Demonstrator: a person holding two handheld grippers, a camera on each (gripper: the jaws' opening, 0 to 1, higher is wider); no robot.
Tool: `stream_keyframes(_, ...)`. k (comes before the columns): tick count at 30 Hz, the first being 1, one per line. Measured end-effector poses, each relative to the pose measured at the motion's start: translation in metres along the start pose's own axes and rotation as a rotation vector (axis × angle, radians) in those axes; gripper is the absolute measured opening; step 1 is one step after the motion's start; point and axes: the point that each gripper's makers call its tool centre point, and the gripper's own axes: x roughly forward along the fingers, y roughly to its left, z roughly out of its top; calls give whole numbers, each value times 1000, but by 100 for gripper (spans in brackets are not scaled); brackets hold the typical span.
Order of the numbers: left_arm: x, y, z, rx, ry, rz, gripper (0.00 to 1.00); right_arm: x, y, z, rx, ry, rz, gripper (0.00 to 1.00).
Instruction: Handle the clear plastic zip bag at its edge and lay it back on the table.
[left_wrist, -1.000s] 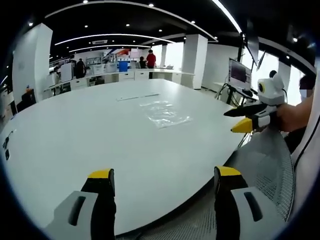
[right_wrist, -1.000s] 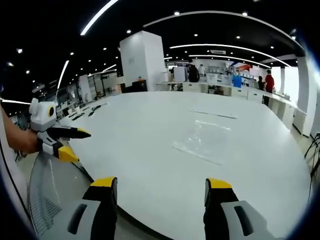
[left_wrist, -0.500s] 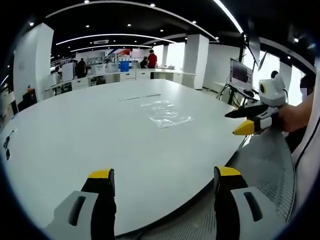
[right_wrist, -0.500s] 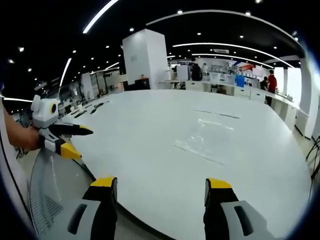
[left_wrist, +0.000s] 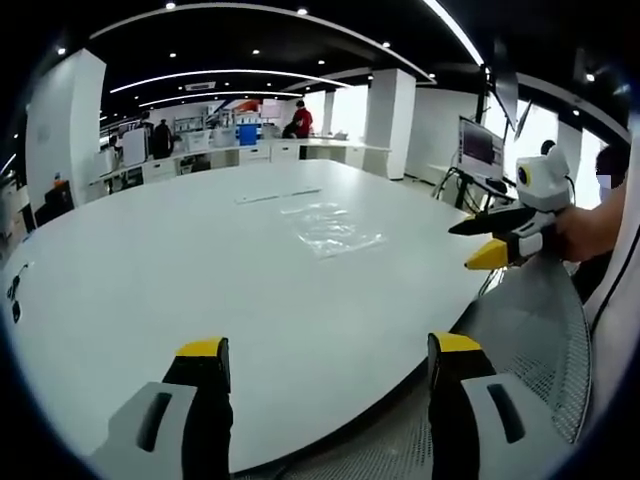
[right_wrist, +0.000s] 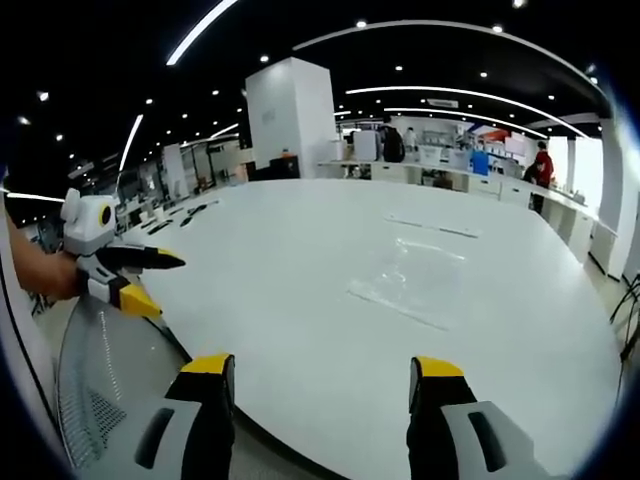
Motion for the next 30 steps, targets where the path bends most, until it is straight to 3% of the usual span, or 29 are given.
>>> stream_keyframes(30,-1,3,1,-9,-14,-3,79,-1,-1,-1,-1,18,15,70)
